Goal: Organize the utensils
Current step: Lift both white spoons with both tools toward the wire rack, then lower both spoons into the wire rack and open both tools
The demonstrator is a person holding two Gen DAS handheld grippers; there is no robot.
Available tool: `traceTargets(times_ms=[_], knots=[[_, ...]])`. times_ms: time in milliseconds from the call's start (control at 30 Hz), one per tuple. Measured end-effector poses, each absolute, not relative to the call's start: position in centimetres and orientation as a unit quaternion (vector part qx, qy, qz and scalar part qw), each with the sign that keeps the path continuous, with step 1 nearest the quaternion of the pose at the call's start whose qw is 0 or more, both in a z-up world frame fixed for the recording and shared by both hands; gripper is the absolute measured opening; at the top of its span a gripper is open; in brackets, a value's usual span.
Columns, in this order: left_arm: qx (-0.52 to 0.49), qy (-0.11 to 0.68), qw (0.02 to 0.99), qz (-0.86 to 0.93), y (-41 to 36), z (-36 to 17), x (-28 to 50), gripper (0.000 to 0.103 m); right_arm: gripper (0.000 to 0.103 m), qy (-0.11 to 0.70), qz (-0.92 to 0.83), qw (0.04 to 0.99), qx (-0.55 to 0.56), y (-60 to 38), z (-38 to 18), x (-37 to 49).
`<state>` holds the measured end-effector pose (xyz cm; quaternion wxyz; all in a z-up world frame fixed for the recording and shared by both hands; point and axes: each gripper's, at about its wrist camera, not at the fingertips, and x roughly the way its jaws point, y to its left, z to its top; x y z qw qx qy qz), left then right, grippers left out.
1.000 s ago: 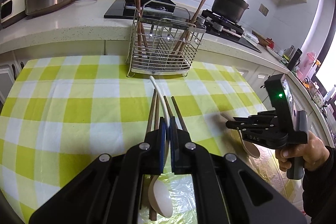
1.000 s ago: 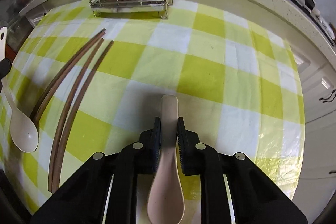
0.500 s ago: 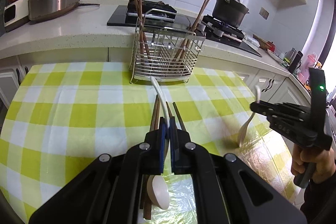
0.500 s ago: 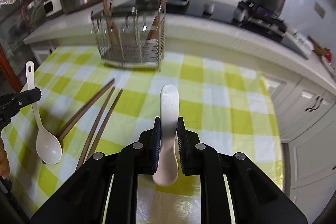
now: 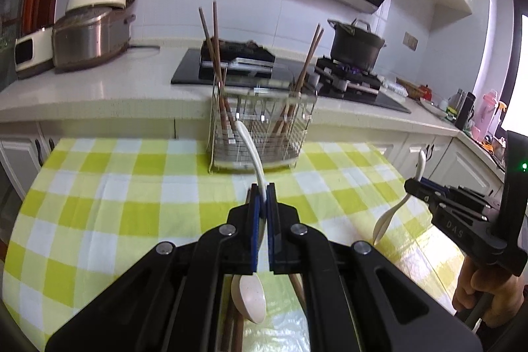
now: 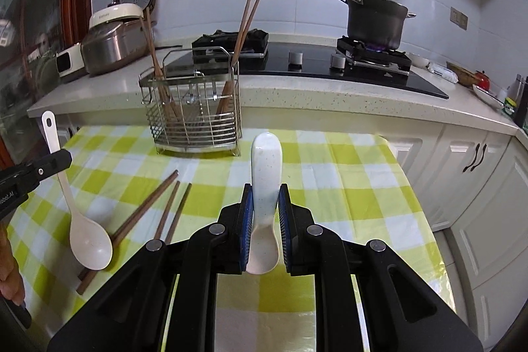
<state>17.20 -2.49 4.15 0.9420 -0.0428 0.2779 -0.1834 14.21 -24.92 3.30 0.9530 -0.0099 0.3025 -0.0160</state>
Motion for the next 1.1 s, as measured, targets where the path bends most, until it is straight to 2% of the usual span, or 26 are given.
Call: traceTargets(times_ms=[667,867,1100], knots=[[-0.056,0.128,0.976,-0.169,-3.8,16.3,26.5,0.004,0.015,0.243,0.015,0.97,-0.003,-23.9,10.6,19.6],[-0.05,0.114,0.98,-0.157,-4.6,17.4,30.3,0.004,0.015,0.229,0.022,0.973,0.004,-24.1,12.7,22.2],[-0.047,0.121,0.98,-0.152,-4.9,15.4,33.8,0.004,0.015,0.212,0.035,0.977,0.001,-23.2,14.7,24.6]])
